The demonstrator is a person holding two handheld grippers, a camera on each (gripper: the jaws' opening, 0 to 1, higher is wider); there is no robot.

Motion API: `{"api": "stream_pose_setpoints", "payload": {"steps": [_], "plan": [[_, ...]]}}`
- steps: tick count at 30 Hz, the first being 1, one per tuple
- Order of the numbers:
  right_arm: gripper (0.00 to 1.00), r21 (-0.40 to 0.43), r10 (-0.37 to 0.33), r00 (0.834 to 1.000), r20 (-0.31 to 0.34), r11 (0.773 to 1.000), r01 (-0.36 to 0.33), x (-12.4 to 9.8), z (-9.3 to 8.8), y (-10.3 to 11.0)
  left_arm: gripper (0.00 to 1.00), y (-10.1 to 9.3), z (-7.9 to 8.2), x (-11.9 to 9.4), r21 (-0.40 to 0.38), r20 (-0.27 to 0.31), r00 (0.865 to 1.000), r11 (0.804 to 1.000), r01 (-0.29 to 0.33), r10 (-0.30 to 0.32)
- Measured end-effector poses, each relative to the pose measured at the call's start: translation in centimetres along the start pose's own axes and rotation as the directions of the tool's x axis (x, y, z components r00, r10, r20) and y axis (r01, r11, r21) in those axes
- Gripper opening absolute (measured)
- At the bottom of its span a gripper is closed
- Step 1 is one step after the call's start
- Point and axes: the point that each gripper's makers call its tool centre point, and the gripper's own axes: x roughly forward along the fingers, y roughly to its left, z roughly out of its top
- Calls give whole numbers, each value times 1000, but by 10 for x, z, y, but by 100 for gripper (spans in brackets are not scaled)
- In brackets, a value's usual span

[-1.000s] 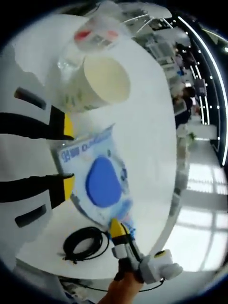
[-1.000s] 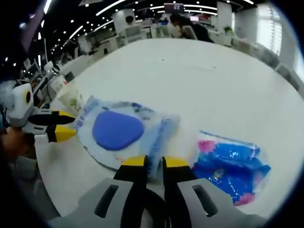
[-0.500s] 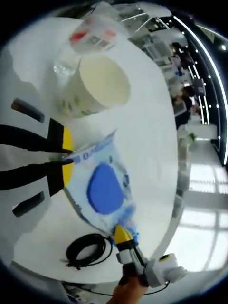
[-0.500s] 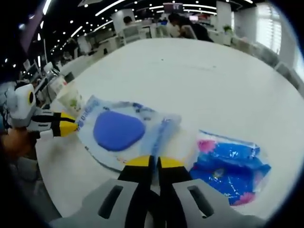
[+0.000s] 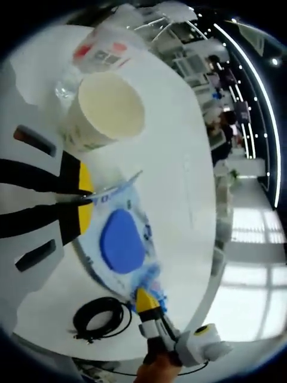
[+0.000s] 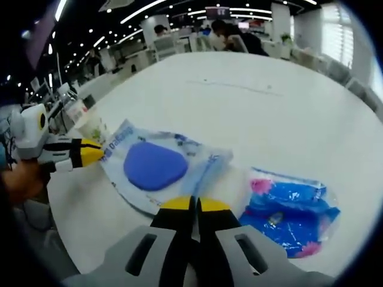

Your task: Arrange the tabletop items into an orderly group along one side of the table until the central work area is clear of visible clutter.

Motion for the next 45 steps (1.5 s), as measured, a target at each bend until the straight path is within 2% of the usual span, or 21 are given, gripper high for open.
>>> {"api": "stream_pose_setpoints", "payload": {"steps": [7,13,26,31,36,37,40,45], "plan": [[4,7,-5,1000,-23,1000,5,3,-7,-3,2,2,-7,1,-2,-14,1000,1000,0,0],[6,8,-7,1000,-19,1000,8,2,-6,-3,6,3,-8,2,14,-14,1000,1000,-3,3],[11,9,-13,1000,8,1000,13,-3,0,-3,24,-3,-4,-3,48,-16,1000,999,1,-1],[15,22,-7,1000,29,1000,6,-10,4,1,29,-9,3,-10,35,-1,1000,999,20,-20],[15,5,-14,998,53,1000,14,-18,9,2,34,-18,10,-16,52,10,999,998,44,-45],[15,-4,-16,998,58,1000,16,-20,10,2,35,-21,13,-18,58,15,998,997,53,-54],[12,-99,-21,999,42,995,25,-29,10,4,39,-26,19,-24,67,28,997,995,68,-70],[16,-115,-7,998,68,993,15,-41,14,13,44,-32,28,-33,66,54,994,993,94,-97]]}}
